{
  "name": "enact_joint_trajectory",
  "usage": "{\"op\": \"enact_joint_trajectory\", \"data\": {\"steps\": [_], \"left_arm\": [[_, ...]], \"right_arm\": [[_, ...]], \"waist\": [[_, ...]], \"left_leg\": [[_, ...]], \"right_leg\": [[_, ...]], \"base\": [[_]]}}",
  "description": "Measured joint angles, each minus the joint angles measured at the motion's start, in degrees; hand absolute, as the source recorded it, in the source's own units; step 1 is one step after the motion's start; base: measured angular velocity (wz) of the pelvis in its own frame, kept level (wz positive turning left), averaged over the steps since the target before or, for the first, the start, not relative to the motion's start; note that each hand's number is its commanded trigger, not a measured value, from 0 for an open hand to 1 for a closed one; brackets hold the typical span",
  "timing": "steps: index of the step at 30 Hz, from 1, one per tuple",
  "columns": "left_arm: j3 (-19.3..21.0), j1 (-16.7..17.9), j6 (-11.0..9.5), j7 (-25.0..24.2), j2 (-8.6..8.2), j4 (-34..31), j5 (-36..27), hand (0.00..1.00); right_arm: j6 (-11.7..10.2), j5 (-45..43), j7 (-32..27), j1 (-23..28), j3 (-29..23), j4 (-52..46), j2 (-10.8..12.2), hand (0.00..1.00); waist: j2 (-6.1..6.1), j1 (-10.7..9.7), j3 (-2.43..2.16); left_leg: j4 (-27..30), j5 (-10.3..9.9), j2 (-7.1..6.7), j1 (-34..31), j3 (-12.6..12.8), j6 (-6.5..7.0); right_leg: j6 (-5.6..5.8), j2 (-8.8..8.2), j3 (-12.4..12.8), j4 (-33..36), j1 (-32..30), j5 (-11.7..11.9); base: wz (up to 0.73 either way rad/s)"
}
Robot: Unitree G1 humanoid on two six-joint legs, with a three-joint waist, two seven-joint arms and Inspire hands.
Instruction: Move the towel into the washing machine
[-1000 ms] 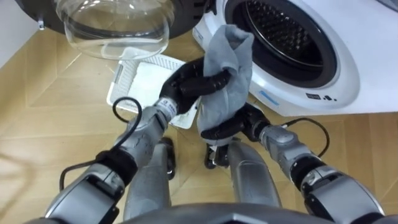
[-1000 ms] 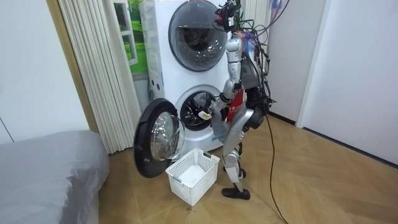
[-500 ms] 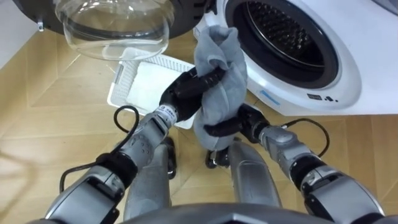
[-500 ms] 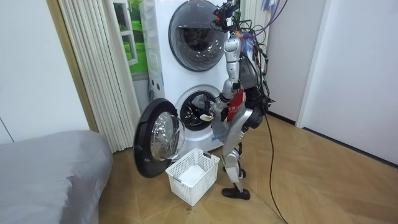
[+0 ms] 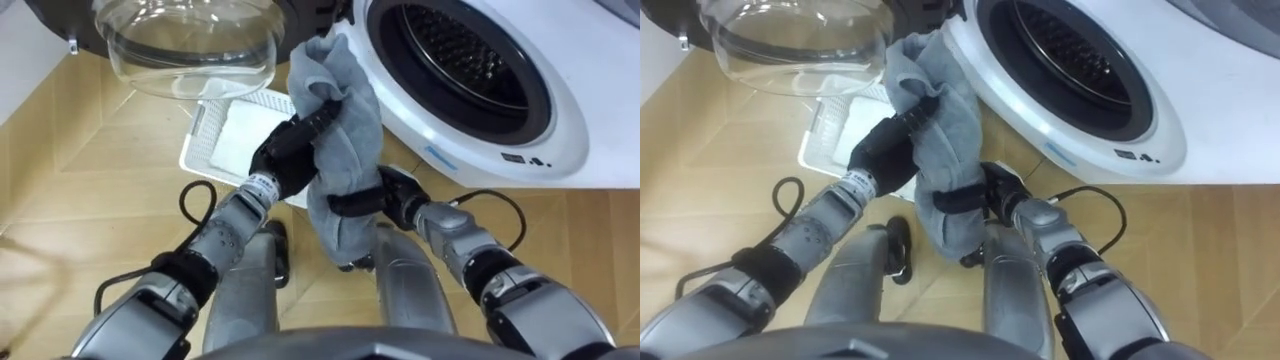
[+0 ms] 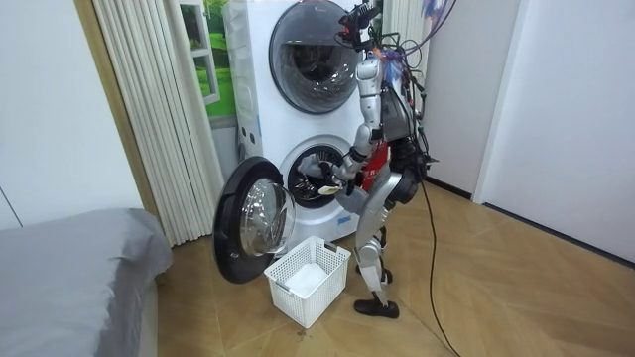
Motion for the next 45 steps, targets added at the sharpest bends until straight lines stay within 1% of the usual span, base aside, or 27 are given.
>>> {"op": "enact_joint_trajectory", "data": {"steps": [4,7,10,11,13,15,16,18,23,25,26,27,28,29,31,33,34,35,37,38,39,40,41,42,43,44,45], "left_arm": [[1.7,1.1,-0.1,0.0,-0.02,0.3,0.1,0.00],[2.7,0.9,-0.1,0.0,-0.38,3.4,0.8,0.00],[4.5,2.0,-0.2,1.0,0.08,5.3,4.7,0.00],[5.9,2.7,-0.2,2.0,0.26,5.2,6.7,0.00],[6.8,3.1,-0.3,3.8,0.97,4.9,9.8,0.00],[8.3,3.3,-0.7,6.3,1.61,5.1,17.1,0.00],[8.4,3.5,-0.8,6.9,1.76,5.2,19.1,0.00],[9.6,3.7,-1.0,9.1,1.81,7.0,26.9,0.00],[10.4,4.7,-1.1,13.6,1.83,8.4,34.5,0.00],[10.4,4.9,-1.1,15.3,1.97,8.4,37.3,0.00],[10.5,5.0,-1.1,16.3,1.98,8.4,39.4,0.00],[10.6,5.0,-1.1,17.0,2.12,8.4,41.5,0.00],[10.7,5.4,-1.2,17.2,2.26,8.4,41.9,0.00],[10.9,5.9,-1.4,18.0,2.60,8.2,43.5,0.00],[11.6,6.1,-1.5,19.2,2.98,8.1,46.6,0.00],[11.7,6.8,-1.4,20.8,3.44,7.8,48.7,0.00],[11.8,7.3,-1.5,21.2,3.69,7.8,49.4,0.00],[11.9,8.3,-1.5,21.7,4.34,7.8,50.6,0.00],[13.1,9.4,-1.8,22.8,4.91,7.9,52.7,0.00],[13.6,9.8,-2.0,23.7,5.24,8.0,53.8,0.00],[14.4,10.1,-2.3,24.6,5.34,8.6,54.0,0.00],[14.8,10.2,-2.3,25.1,5.44,8.8,54.0,0.00],[15.1,10.3,-2.6,25.8,5.93,9.3,54.0,0.00],[15.2,10.6,-2.7,26.3,6.69,9.4,54.1,0.00],[15.5,10.9,-2.8,26.7,7.02,9.3,54.6,0.00],[16.0,11.4,-2.9,27.5,7.49,9.4,55.6,0.00],[17.2,12.0,-2.9,28.4,7.60,9.5,57.0,0.00]], "right_arm": [[0.0,0.0,-0.7,1.6,-0.8,0.0,-0.9,1.00],[0.1,0.5,-1.9,2.1,-0.7,1.0,-1.3,1.00],[0.4,0.7,-2.3,2.4,-1.0,2.5,-1.5,1.00],[0.9,1.1,-2.7,2.7,-1.6,2.5,-1.9,1.00],[1.4,4.0,-3.6,2.9,-2.4,2.5,-2.7,1.00],[1.5,8.2,-4.3,2.9,-4.3,3.0,-3.4,1.00],[1.6,9.4,-4.7,2.9,-4.6,3.1,-3.6,1.00],[1.8,13.2,-5.4,2.8,-6.6,3.2,-4.2,1.00],[2.1,20.8,-6.3,2.3,-9.8,4.0,-5.8,1.00],[2.6,23.4,-6.6,1.7,-10.2,4.9,-6.6,1.00],[2.9,24.7,-6.9,1.7,-10.8,5.0,-7.1,1.00],[3.2,25.5,-7.4,1.5,-12.1,5.1,-7.4,1.00],[3.2,25.9,-7.8,1.4,-12.5,5.1,-7.4,1.00],[3.6,26.8,-8.6,0.9,-13.8,5.1,-7.4,1.00],[4.4,28.6,-9.9,-0.2,-14.9,5.1,-8.1,1.00],[4.7,31.7,-11.6,-1.4,-15.6,4.9,-10.4,1.00],[4.8,32.4,-12.2,-1.7,-16.4,4.8,-10.8,1.00],[4.9,34.2,-13.1,-2.5,-17.5,4.7,-11.5,1.00],[4.8,38.4,-14.2,-3.4,-19.5,4.1,-12.9,1.00],[4.9,40.3,-14.9,-4.1,-19.6,4.1,-14.1,1.00],[4.9,41.9,-15.8,-4.7,-19.5,4.0,-14.9,1.00],[4.9,42.5,-16.3,-5.2,-19.5,3.9,-15.1,1.00],[5.0,44.1,-17.4,-5.7,-19.6,3.2,-15.4,1.00],[5.4,45.7,-18.3,-6.2,-20.2,2.0,-15.5,1.00],[5.9,46.1,-18.6,-6.5,-20.8,1.4,-15.6,1.00],[6.8,48.8,-19.5,-7.5,-21.0,1.1,-16.3,1.00],[7.5,52.4,-20.3,-8.7,-21.3,1.8,-17.1,1.00]], "waist": [[0.37,1.1,0.02],[0.87,2.1,0.18],[0.92,2.5,0.21],[0.92,2.5,0.21],[0.92,2.9,0.21],[0.91,3.8,0.21],[0.93,4.0,0.20],[0.92,4.0,0.20],[0.82,3.7,0.26],[0.39,3.8,0.51],[0.22,3.7,0.60],[0.01,3.8,0.73],[-0.07,3.9,0.78],[-0.47,3.9,0.98],[-0.77,3.8,0.91],[-1.10,3.9,0.79],[-1.33,3.9,0.80],[-1.68,3.9,0.78],[-1.87,3.8,0.67],[-1.97,4.0,0.66],[-2.03,4.3,0.65],[-2.04,4.4,0.64],[-2.12,4.3,0.62],[-2.36,4.0,0.59],[-2.55,4.0,0.60],[-2.58,3.9,0.61],[-2.62,3.9,0.62]], "left_leg": [[-0.4,0.0,-0.12,0.8,0.0,-0.06],[-0.3,0.1,-0.11,0.8,0.1,-0.14],[-0.5,0.2,-0.12,0.7,0.0,-0.27],[-0.8,0.3,-0.22,0.6,0.0,-0.26],[-1.0,0.5,-0.23,0.0,0.0,-0.24],[-0.9,0.6,-0.19,-0.6,0.2,-0.30],[-0.9,0.6,-0.19,-0.5,0.2,-0.30],[-1.1,0.7,-0.30,-0.4,0.1,-0.33],[-1.0,0.8,-1.21,-0.1,-0.1,-0.09],[-0.9,0.9,-1.85,0.3,0.0,0.08],[-0.8,1.0,-2.10,0.4,0.0,0.21],[-0.6,1.0,-2.19,0.4,0.0,0.29],[-0.5,1.0,-2.15,0.3,0.0,0.30],[-0.3,0.9,-2.16,0.2,0.0,0.32],[0.1,0.9,-2.15,-0.6,0.0,0.39],[0.8,0.8,-2.28,-1.7,0.1,0.48],[0.8,0.9,-2.36,-1.8,0.3,0.48],[1.0,0.8,-2.34,-1.8,0.7,0.54],[0.9,0.8,-2.24,-1.7,0.9,0.56],[0.8,0.7,-2.22,-1.5,1.1,0.61],[0.9,0.7,-2.14,-1.4,1.5,0.70],[0.9,0.7,-2.15,-1.5,1.6,0.72],[0.9,0.7,-2.28,-1.8,1.6,0.74],[1.0,0.7,-2.56,-2.3,1.6,0.76],[1.0,0.7,-2.76,-2.6,1.6,0.78],[1.0,0.7,-2.98,-2.8,1.7,0.86],[1.0,0.8,-3.26,-2.7,1.8,1.05]], "right_leg": [[0.00,0.02,0.4,0.1,0.4,0.0],[-0.02,0.03,0.3,0.2,0.5,0.0],[-0.10,0.01,0.2,0.1,0.4,0.0],[-0.13,-0.15,0.2,0.2,0.2,-0.1],[-0.14,-0.28,0.2,0.2,-0.5,-0.1],[-0.20,-0.15,0.1,0.2,-1.0,0.0],[-0.22,-0.17,0.1,0.2,-1.0,0.0],[-0.27,-0.33,-0.1,0.6,-0.9,-0.2],[0.16,-1.16,0.0,1.2,-0.9,-0.7],[0.34,-1.88,0.2,2.2,-0.9,-1.2],[0.64,-2.02,0.7,2.8,-0.9,-1.5],[0.66,-2.23,0.6,3.1,-0.9,-1.7],[0.64,-2.23,0.6,3.1,-0.9,-1.7],[0.62,-2.16,0.7,3.3,-1.0,-1.7],[0.60,-2.18,0.8,3.6,-1.7,-1.7],[0.57,-2.43,0.8,4.4,-3.0,-1.7],[0.55,-2.66,0.8,4.7,-3.2,-1.6],[0.47,-2.84,0.9,5.2,-3.4,-1.7],[0.41,-2.82,0.9,5.1,-3.4,-1.7],[0.41,-2.77,1.1,5.1,-3.4,-1.6],[0.42,-2.67,1.4,5.1,-3.4,-1.6],[0.43,-2.70,1.4,5.2,-3.6,-1.6],[0.45,-2.80,1.5,5.4,-4.0,-1.6],[0.52,-2.86,1.7,6.0,-4.8,-1.7],[0.54,-2.92,1.9,6.2,-5.2,-1.7],[0.55,-3.15,2.0,6.4,-5.5,-1.7],[0.72,-3.78,2.0,6.8,-5.5,-1.8]], "base": [[-0.03],[0.00],[0.01],[0.05],[0.05],[0.00],[0.00],[0.00],[0.06],[0.11],[0.15],[0.12],[0.05],[0.00],[0.00],[0.00],[0.00],[-0.07],[-0.07],[-0.07],[-0.08],[-0.06],[0.00],[0.00],[0.00],[0.00],[0.04]]}}
